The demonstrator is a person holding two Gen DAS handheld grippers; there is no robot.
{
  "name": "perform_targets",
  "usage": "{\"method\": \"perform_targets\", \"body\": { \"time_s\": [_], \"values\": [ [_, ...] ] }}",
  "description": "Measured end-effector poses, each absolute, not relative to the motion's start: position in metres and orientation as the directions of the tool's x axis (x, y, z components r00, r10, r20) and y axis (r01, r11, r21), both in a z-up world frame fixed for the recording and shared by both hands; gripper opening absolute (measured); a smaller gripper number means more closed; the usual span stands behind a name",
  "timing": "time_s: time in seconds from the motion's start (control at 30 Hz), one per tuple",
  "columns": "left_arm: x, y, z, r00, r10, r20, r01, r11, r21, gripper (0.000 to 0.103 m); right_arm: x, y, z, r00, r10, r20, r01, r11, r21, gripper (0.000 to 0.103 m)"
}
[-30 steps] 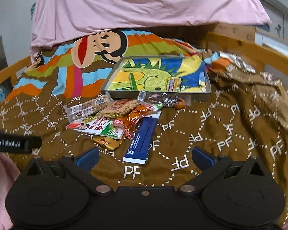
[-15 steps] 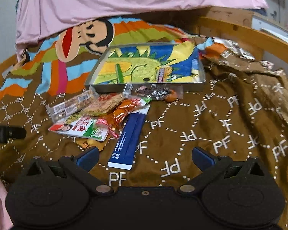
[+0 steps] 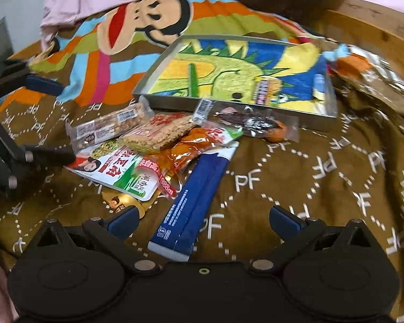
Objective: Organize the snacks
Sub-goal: 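Grasp the green-and-white bean snack bag with the left tool while the right tool grasps the blue tube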
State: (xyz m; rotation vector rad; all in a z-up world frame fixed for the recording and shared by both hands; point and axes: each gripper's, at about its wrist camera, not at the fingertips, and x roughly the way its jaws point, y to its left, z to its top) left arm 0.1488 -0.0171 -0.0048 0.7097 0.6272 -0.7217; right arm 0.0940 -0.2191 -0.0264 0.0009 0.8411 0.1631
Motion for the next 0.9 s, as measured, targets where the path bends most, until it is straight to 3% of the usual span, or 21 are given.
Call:
{"method": "perform_targets", "body": {
  "time_s": [0.27,0.43,0.9],
  "values": [
    [0.197,-0.024,-0.047,0.44,-0.361,-0.822,0.871,0.396,0.292,0.103,0.136,-0.226,-0.05,0.606,0.188,-0.773,-0.124,0.982,0.141,0.101],
    [0.217,-0.022,-0.059,0.333,-0.348,-0.877,0.932,0.266,0.248,0.103,0.149,-0.214,-0.059,0.601,0.145,-0.786,-0.133,0.988,0.08,0.086],
    [0.261,-0.042,-0.087,0.073,-0.272,-0.96,0.99,0.14,0.036,0.103,0.156,-0.203,-0.067,0.588,0.099,-0.803,-0.132,0.991,0.026,0.079]
  ]
}}
